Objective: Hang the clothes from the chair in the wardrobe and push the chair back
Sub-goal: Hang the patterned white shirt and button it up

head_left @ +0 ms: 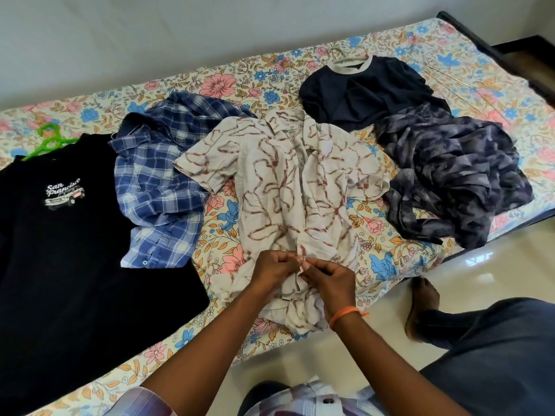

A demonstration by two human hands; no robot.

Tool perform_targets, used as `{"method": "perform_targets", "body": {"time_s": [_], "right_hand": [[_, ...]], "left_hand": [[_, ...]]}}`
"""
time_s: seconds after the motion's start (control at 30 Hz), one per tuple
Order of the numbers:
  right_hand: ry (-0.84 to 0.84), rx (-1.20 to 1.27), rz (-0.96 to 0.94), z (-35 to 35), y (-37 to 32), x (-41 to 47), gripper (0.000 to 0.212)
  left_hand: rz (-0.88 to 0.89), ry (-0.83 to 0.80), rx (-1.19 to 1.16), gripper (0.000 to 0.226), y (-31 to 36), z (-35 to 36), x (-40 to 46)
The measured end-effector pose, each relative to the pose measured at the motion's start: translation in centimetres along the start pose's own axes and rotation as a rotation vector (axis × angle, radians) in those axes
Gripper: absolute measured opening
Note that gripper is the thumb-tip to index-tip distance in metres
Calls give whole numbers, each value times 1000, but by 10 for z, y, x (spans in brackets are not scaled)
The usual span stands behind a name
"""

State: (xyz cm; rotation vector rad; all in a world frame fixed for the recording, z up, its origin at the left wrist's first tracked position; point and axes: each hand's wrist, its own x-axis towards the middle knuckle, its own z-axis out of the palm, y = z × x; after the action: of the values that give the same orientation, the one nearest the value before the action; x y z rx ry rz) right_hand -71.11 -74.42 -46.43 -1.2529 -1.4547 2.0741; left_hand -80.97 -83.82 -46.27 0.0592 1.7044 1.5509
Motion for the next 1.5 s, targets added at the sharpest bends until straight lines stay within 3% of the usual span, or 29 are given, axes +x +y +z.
{"method": "perform_targets", "body": {"time_s": [0.17,0.33,0.57,0.8,0.87,1.0,1.17,1.37,1.5], "right_hand": [[-5,-13,7,1,2,2,13],[8,-32,5,3,2,3,16],[-69,212,187,1,-2,10,21],[-87,136,138,-2,-6,9,25],[-83,111,143,-2,-5,10,23],[-67,46,140,-4,-3,10,18],[140,-613,-341,8,2,7,13],[144,-630,-257,12,2,14,22],[138,-665,-343,10,5,11,24]], "left_hand": [[6,106,114,17,-6,7,0],[-16,160,439,39,-8,15,5],[-13,132,629,41,2,14,6],[32,282,974,19,15,28,-5],[-18,233,963,16,16,29,-3],[-97,152,819,34,8,19,2],[-26,302,909,27,9,26,-11],[133,296,870,27,2,22,-11],[141,289,917,33,4,19,-15]]}}
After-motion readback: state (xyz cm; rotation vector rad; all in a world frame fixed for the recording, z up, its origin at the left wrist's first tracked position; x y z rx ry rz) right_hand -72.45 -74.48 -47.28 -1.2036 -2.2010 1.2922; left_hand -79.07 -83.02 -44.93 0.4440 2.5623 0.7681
